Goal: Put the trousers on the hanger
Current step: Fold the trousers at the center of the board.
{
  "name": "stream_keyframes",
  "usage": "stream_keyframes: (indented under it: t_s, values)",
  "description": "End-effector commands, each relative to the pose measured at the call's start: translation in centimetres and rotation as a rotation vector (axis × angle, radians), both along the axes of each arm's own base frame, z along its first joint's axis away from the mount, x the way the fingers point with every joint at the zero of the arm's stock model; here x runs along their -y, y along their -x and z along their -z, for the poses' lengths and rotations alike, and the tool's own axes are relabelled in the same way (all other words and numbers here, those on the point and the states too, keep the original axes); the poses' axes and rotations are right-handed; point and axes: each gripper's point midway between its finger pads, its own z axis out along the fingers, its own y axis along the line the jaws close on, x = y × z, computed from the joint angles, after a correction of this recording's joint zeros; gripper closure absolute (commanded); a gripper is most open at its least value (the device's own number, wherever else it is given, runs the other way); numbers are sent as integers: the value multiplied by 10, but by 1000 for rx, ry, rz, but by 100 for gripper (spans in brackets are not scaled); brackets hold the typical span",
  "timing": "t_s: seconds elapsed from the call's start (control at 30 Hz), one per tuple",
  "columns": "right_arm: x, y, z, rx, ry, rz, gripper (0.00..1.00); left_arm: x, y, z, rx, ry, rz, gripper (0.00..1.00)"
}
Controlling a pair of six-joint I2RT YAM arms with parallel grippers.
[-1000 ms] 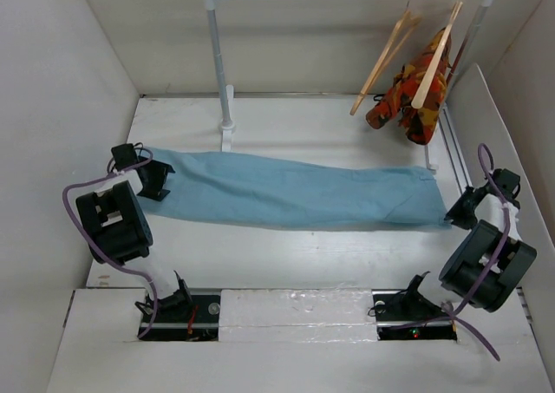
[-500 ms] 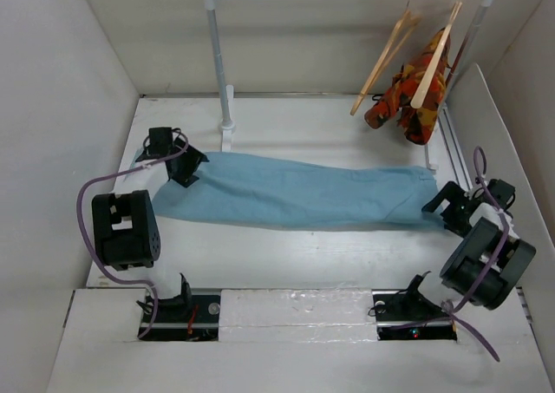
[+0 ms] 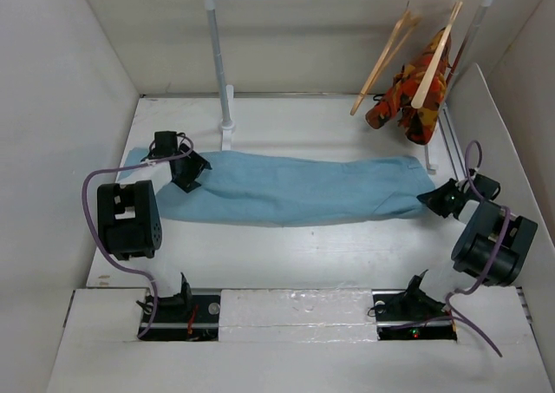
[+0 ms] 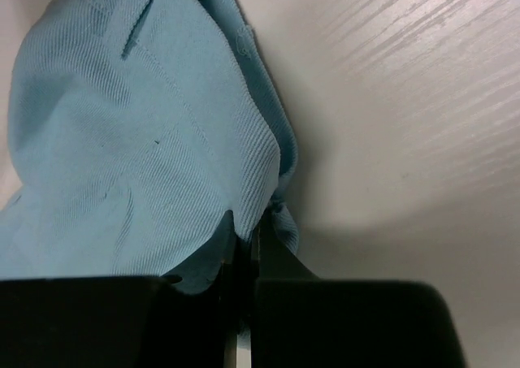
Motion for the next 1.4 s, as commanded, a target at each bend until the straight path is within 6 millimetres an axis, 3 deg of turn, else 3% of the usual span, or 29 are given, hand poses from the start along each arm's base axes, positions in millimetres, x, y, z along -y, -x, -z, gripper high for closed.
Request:
stream_keyframes:
  t_s: [0.0, 0.13, 0.17, 0.27, 0.3, 0.37, 0.4, 0.47, 0.5, 0.6, 0.63, 0.67, 0.73, 0.8, 0.87, 0.9, 0.93, 0.97, 1.0, 1.03, 1.07, 1.13, 1.17, 1.2, 1.23, 1.27, 1.3, 1.33, 1.37]
  values:
    - [-8, 7, -10, -7, -39, 1, 100, -9, 17, 15, -35, -47, 5, 41]
    - [16, 6, -72, 54, 124, 31, 100, -11, 32, 30, -87, -77, 32, 41]
    - [20, 6, -109, 100, 184, 35, 100, -6, 36, 31, -92, -83, 51, 41]
    - [21, 20, -163, 146, 301, 32, 100, 5, 49, 37, -117, -98, 100, 41]
    - [23, 21, -194, 192, 356, 29, 100, 20, 57, 37, -125, -81, 141, 41]
    - [18, 34, -214, 190, 397, 16, 100, 35, 63, 37, -123, -67, 184, 41]
    - [12, 34, -247, 247, 450, 0, 100, 48, 70, 34, -125, -64, 223, 41]
    - [5, 38, -271, 280, 504, -17, 100, 64, 75, 30, -116, -65, 270, 41]
    - [1, 38, -300, 340, 538, -25, 100, 82, 83, 29, -121, -63, 323, 41]
    - [-11, 39, -343, 420, 584, -64, 100, 116, 94, 25, -124, -45, 399, 41]
    - [-17, 38, -376, 493, 624, -79, 100, 139, 104, 24, -126, -36, 459, 41]
    - [-19, 39, -391, 522, 639, -86, 100, 152, 108, 24, -129, -27, 487, 41]
    - [-44, 35, -438, 657, 668, -167, 100, 194, 121, 18, -121, 9, 571, 41]
    - [-62, 33, -464, 729, 672, -229, 100, 228, 125, 16, -116, 36, 635, 41]
    - [-99, 31, -493, 828, 661, -336, 100, 260, 143, 22, -147, 43, 713, 41]
    - [-121, 26, -504, 867, 642, -382, 100, 282, 139, 10, -118, 45, 752, 41]
    - [-122, 26, -504, 868, 642, -383, 100, 282, 139, 10, -117, 44, 754, 41]
    - [-151, 20, -508, 900, 604, -463, 100, 286, 140, 9, -121, 36, 765, 41]
    - [-159, 14, -508, 898, 598, -464, 100, 291, 133, -1, -89, 41, 767, 41]
    - [-174, 11, -507, 905, 584, -500, 100, 292, 130, -10, -66, 44, 768, 41]
    - [-207, 5, -503, 922, 544, -587, 100, 285, 121, -28, -21, 38, 751, 41]
    - [-232, 0, -502, 932, 539, -609, 100, 262, 96, -57, 60, 9, 678, 41]
    - [-248, -2, -502, 944, 533, -633, 100, 245, 90, -87, 125, -7, 648, 41]
    - [-282, -1, -493, 947, 500, -712, 100, 214, 71, -100, 165, -52, 555, 40]
    - [-295, -4, -487, 938, 502, -728, 100, 192, 63, -115, 205, -69, 499, 40]
    - [-312, -4, -486, 953, 491, -754, 100, 167, 61, -147, 289, -74, 437, 40]
    - [-331, -3, -481, 962, 480, -793, 100, 141, 58, -153, 312, -96, 379, 40]
    - [-368, 1, -462, 946, 461, -876, 100, 92, 46, -162, 335, -114, 250, 40]
    - [-387, 4, -458, 963, 446, -902, 100, 64, 49, -184, 399, -117, 181, 40]
